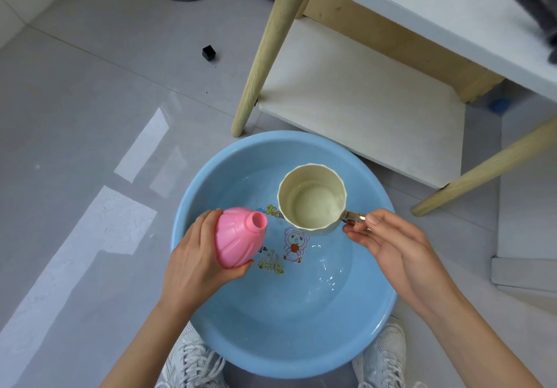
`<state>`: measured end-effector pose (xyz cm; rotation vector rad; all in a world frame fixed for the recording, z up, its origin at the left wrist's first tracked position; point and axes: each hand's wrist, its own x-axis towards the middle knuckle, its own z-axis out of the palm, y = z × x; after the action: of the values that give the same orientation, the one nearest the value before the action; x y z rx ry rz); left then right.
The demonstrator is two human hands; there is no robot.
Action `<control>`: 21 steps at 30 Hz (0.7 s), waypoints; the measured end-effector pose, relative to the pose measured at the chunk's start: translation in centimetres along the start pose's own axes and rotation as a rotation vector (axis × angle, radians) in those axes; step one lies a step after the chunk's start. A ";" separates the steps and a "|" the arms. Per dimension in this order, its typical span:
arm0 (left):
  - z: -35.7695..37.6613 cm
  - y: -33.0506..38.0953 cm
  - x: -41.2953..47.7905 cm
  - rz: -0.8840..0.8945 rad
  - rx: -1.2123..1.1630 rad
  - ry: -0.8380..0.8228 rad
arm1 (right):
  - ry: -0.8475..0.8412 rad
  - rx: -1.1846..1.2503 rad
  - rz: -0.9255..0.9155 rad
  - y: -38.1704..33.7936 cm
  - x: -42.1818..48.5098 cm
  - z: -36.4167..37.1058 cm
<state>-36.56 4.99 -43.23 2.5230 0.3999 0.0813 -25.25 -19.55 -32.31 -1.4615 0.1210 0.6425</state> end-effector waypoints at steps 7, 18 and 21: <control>-0.2 0.1 0.0 0.013 -0.025 0.011 | -0.021 -0.237 -0.046 0.0 0.0 1.9; -0.3 0.0 0.0 0.018 -0.056 0.018 | -0.078 -0.445 -0.150 -1.0 0.7 2.7; -0.3 0.1 -0.1 0.017 -0.059 0.015 | -0.091 -0.490 -0.197 -1.3 0.7 3.0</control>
<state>-36.64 5.11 -42.92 2.4693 0.3764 0.1172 -24.99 -16.46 -31.08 -1.8818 -0.2677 0.5997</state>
